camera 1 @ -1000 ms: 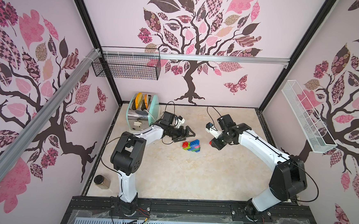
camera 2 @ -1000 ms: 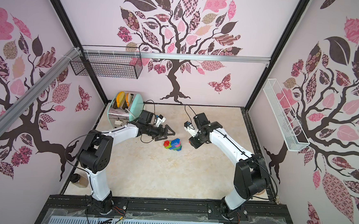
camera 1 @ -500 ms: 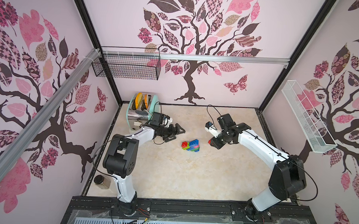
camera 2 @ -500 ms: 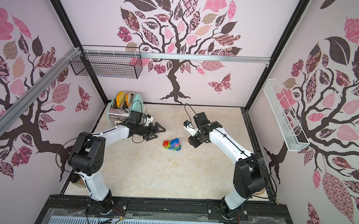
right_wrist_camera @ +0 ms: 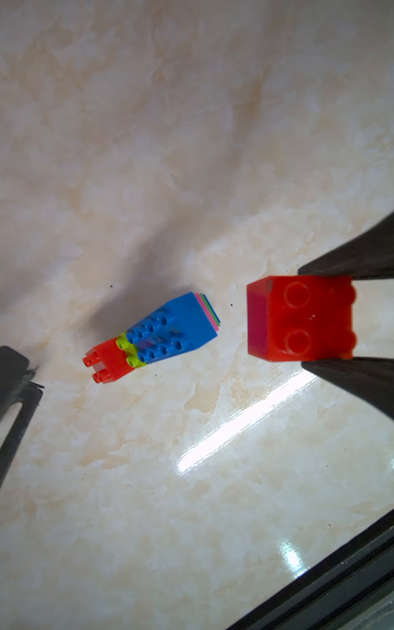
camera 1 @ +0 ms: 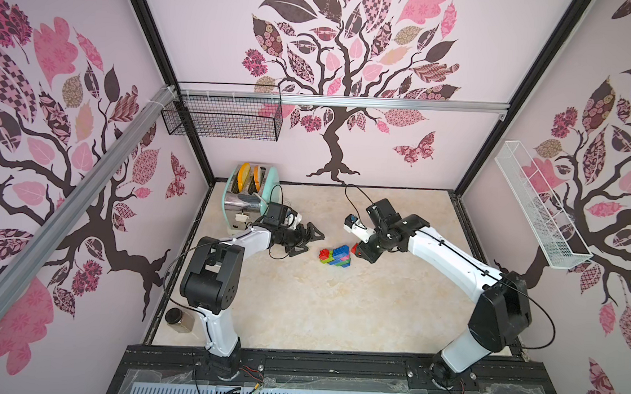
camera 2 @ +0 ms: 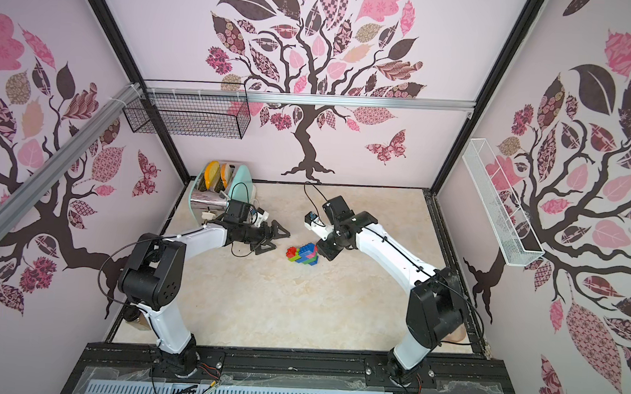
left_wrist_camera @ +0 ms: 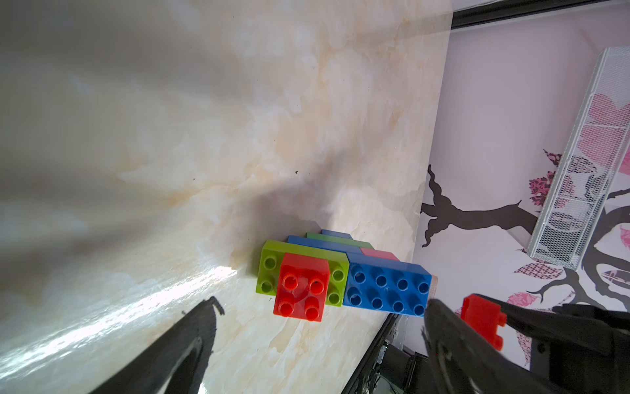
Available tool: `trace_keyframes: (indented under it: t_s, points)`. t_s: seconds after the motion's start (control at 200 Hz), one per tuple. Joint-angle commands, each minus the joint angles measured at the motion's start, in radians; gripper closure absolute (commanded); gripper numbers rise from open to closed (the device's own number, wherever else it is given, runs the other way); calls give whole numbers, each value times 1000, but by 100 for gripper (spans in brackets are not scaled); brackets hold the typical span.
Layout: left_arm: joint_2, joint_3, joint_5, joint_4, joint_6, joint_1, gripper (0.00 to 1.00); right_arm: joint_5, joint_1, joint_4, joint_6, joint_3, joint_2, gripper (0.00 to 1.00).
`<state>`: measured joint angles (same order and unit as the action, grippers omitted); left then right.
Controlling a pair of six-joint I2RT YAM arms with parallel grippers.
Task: Assemble a heart with lego
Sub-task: Place the lego brick at the center of the board.
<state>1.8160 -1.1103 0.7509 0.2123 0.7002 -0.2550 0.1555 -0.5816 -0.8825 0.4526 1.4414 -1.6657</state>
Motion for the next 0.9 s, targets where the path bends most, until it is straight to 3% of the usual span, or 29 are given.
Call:
trace_keyframes:
  t_s: [0.0, 0.285, 0.895]
  points:
    - [-16, 7, 13, -10, -3, 0, 3, -60, -47, -47, -21, 106, -80, 77]
    - [-8, -1, -13, 40, -22, 19, 3, -182, -87, -141, -79, 269, -212, 77]
    - [2, 3, 10, 42, -25, 17, 3, -236, -87, -194, -60, 175, -204, 77]
